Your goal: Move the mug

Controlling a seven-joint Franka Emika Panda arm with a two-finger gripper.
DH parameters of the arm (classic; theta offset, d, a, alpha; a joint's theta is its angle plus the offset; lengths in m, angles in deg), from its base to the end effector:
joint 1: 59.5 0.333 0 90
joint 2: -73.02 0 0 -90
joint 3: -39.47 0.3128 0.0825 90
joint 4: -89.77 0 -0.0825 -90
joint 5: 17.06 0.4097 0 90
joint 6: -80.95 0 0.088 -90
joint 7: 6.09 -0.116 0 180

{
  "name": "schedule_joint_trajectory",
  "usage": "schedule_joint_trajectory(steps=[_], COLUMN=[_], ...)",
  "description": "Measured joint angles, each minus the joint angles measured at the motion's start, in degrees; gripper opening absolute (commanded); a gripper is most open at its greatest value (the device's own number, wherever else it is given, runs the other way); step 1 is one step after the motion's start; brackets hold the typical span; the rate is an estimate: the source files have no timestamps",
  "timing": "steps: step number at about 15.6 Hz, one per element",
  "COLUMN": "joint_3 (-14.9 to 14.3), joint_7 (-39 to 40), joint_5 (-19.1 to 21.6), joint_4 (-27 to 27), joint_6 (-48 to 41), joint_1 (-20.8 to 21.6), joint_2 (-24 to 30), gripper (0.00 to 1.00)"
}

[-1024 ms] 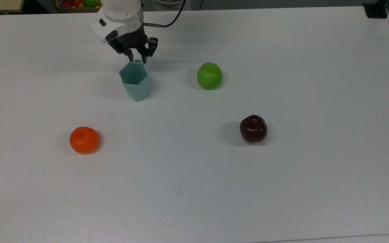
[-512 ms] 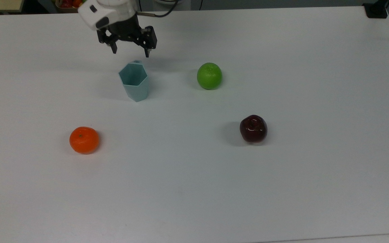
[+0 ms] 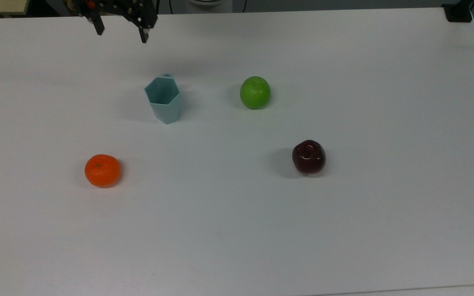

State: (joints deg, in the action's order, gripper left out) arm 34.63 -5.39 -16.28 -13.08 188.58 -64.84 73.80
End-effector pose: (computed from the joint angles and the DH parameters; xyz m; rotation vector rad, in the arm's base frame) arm 0.5858 -0.1043 0.5350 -3.1216 0.2644 -0.1535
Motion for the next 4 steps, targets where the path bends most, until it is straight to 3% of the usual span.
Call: schedule_joint_trajectory(steps=[4], joint_3=[0.0], joint_7=[0.0], joint_5=[1.2], joint_4=[3.3], joint_6=[-4.3], joint_1=[-2.0], joint_2=[0.0], gripper=[1.00])
